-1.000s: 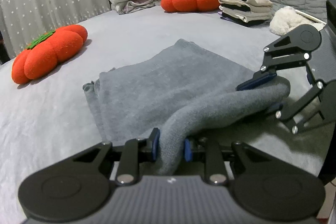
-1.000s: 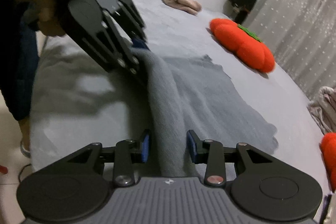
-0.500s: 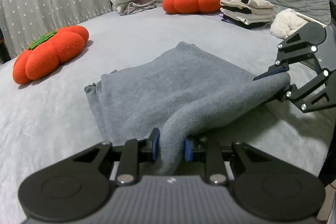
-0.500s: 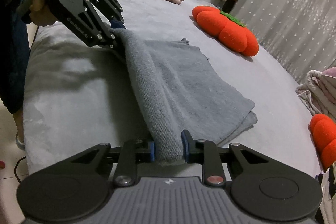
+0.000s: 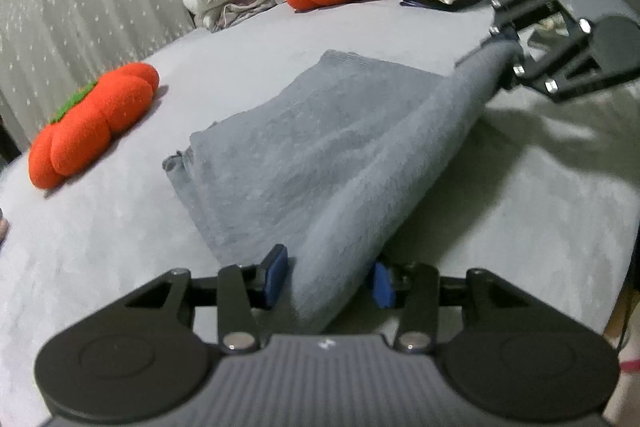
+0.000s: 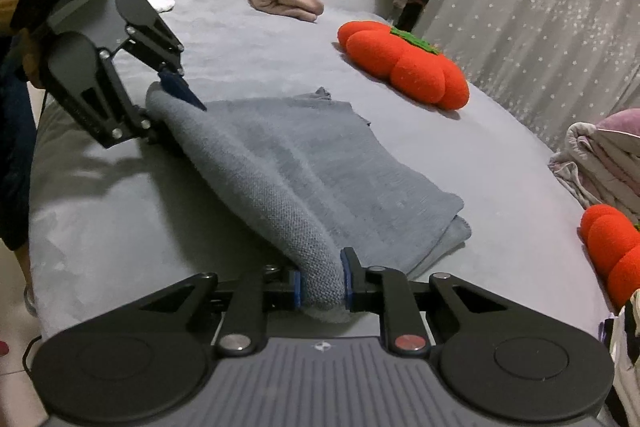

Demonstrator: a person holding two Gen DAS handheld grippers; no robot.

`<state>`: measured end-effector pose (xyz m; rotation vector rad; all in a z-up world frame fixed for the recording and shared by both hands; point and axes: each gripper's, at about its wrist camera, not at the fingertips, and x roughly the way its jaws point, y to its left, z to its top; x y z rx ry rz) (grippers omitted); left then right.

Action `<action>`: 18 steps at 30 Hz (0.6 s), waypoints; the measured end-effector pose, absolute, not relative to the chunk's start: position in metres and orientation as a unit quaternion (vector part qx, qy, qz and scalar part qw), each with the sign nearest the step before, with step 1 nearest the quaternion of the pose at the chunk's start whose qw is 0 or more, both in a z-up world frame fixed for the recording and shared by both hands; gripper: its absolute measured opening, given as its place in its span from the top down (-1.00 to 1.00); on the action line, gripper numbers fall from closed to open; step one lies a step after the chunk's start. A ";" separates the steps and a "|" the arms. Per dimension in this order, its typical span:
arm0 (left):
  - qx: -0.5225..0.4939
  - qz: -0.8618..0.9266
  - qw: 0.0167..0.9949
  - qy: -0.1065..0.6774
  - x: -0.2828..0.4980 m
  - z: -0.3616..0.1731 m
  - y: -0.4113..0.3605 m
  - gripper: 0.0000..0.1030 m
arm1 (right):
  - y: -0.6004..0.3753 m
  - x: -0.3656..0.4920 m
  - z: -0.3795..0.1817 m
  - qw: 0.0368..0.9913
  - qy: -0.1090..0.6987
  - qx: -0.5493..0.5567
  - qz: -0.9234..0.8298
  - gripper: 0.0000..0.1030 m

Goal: Fold clothes
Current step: 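Lift the gripped edge with the right tool while the left tool grasps beside it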

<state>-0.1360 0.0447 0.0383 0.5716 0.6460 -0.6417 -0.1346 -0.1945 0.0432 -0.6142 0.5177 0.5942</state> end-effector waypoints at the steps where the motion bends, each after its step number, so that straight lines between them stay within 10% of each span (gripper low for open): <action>1: 0.282 -0.305 0.857 0.304 -0.138 0.038 0.044 0.16 | -0.195 -0.134 0.044 0.879 0.247 -0.292 0.284 0.65; 18: 0.335 -0.289 0.851 0.283 -0.140 0.036 0.049 0.25 | -0.195 -0.127 0.040 0.879 0.252 -0.295 0.277 0.65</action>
